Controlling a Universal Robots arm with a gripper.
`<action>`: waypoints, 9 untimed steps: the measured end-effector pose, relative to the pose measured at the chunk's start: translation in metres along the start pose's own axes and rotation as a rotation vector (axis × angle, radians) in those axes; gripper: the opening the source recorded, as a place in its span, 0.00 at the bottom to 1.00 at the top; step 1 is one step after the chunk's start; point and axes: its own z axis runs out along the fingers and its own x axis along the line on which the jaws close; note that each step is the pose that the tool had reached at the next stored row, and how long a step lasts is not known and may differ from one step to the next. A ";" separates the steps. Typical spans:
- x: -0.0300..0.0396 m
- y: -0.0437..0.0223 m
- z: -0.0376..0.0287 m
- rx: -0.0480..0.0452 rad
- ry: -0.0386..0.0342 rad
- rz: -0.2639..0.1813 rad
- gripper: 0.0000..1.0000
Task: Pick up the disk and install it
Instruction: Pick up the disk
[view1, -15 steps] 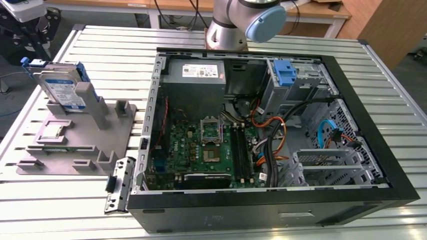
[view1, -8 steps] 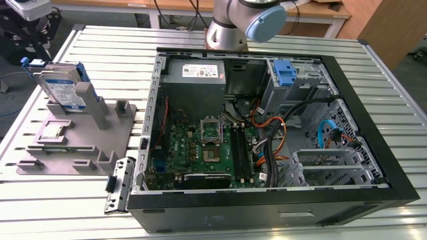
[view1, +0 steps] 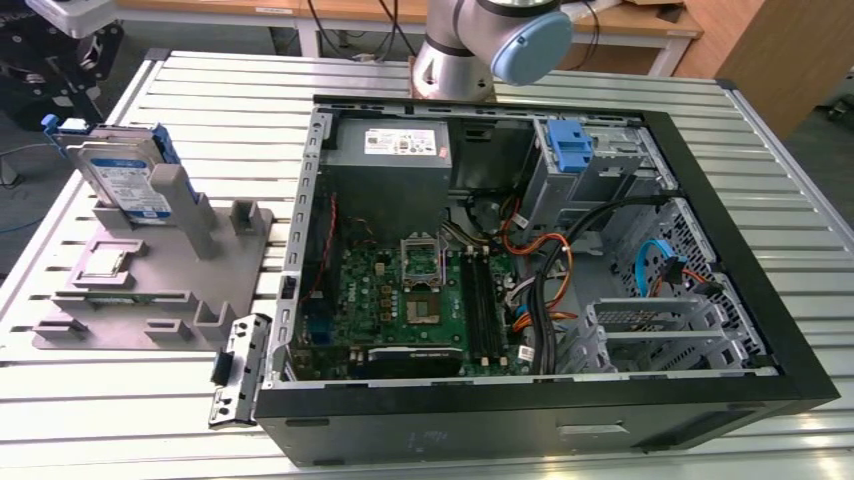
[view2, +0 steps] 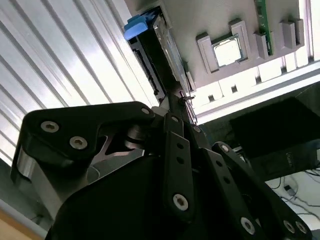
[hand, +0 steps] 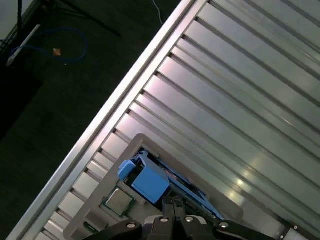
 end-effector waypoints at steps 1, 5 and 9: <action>0.0000 0.0000 0.0002 -0.0003 0.0008 -0.018 0.11; 0.0000 0.0000 0.0011 -0.0018 0.0040 -0.091 0.11; 0.0000 -0.0001 0.0020 -0.0031 0.0072 -0.164 0.11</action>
